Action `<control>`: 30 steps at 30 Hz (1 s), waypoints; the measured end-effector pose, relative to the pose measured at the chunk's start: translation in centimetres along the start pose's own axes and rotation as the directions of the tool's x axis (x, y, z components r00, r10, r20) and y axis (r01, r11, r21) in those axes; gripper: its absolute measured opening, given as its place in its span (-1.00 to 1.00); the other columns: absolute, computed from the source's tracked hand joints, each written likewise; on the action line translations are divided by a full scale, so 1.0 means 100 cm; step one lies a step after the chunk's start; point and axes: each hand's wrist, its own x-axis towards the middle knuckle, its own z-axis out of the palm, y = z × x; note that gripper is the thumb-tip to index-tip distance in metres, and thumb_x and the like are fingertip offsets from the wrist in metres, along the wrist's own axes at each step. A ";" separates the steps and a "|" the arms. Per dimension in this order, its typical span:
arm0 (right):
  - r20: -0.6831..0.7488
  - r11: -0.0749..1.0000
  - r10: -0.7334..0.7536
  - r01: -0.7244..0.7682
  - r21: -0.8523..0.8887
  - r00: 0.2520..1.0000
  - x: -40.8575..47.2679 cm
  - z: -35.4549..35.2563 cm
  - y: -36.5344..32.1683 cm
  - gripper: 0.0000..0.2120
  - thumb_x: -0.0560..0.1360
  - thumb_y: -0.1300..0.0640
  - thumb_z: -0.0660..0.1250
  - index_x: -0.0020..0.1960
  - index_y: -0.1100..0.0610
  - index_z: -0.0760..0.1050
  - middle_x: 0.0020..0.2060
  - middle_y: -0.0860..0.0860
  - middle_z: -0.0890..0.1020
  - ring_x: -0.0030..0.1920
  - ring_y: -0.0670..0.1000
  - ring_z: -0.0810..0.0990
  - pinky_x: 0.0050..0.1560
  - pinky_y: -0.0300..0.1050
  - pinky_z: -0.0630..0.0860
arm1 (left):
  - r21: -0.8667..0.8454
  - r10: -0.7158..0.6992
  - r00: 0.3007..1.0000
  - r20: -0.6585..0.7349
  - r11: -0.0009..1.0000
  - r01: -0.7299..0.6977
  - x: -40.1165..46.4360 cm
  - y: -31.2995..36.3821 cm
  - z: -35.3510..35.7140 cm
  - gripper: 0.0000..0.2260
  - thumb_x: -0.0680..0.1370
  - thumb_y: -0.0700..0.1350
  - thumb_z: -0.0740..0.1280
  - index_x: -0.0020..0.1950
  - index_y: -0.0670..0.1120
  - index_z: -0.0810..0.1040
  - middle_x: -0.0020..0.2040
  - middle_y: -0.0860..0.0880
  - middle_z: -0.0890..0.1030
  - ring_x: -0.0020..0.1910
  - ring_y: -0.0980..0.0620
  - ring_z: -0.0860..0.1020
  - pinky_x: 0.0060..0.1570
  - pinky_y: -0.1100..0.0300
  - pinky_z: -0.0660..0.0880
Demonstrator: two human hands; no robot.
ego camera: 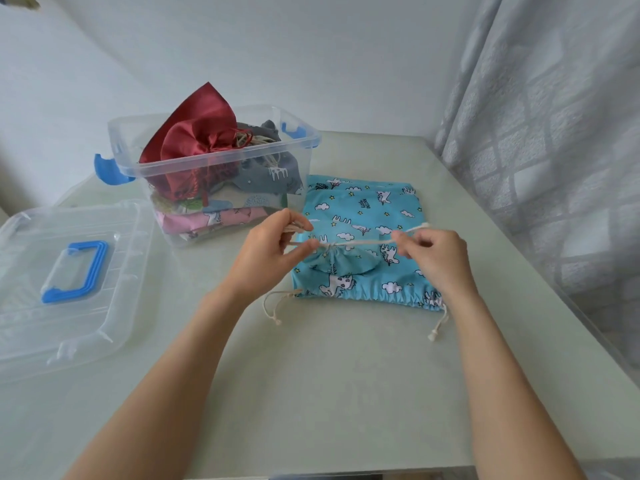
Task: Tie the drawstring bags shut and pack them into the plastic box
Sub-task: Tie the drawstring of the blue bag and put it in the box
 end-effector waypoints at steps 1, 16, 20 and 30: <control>-0.002 0.994 0.013 -0.013 -0.108 1.000 0.000 -0.003 0.003 -0.55 0.42 -0.18 0.37 -0.44 0.15 0.49 -0.39 0.07 0.63 -0.30 0.15 0.55 -0.22 -0.06 0.46 | 0.037 0.014 1.000 0.005 0.999 -0.015 0.000 -0.003 0.000 -0.83 0.47 -0.11 0.42 -0.01 0.01 0.48 -0.23 0.04 0.49 -0.36 0.12 0.32 -0.33 0.25 0.35; 0.224 0.871 -0.460 0.485 -0.073 0.859 -0.009 0.027 -0.006 -0.92 0.49 0.11 0.36 -0.04 0.05 0.61 -0.18 -0.10 0.65 -0.14 -0.10 0.60 -0.07 -0.03 0.54 | 0.293 -0.064 0.998 0.006 0.954 0.060 0.000 -0.011 -0.006 -0.78 0.41 0.18 0.33 0.02 0.19 0.55 -0.05 0.16 0.52 -0.17 0.20 0.55 -0.16 0.18 0.46; 0.212 0.848 -0.504 0.527 -0.063 0.837 -0.011 0.024 -0.010 -0.90 0.49 0.12 0.37 -0.03 0.06 0.63 -0.19 -0.12 0.64 -0.16 -0.09 0.59 -0.10 -0.05 0.53 | 0.243 -0.032 0.996 0.084 0.970 0.010 0.000 -0.011 -0.001 -0.89 0.43 0.17 0.37 -0.11 0.19 0.59 0.02 0.14 0.55 -0.04 0.14 0.51 -0.09 0.11 0.48; 0.197 0.940 -0.333 0.307 0.150 0.922 -0.013 0.000 -0.021 -0.76 0.42 0.04 0.43 -0.32 0.16 0.52 -0.51 -0.13 0.44 -0.53 -0.12 0.32 -0.43 -0.36 0.29 | 0.178 -0.100 0.993 0.063 0.980 0.088 0.000 -0.008 0.002 -0.93 0.44 0.02 0.42 -0.13 0.06 0.61 -0.23 0.14 0.61 -0.23 0.22 0.55 -0.20 0.26 0.46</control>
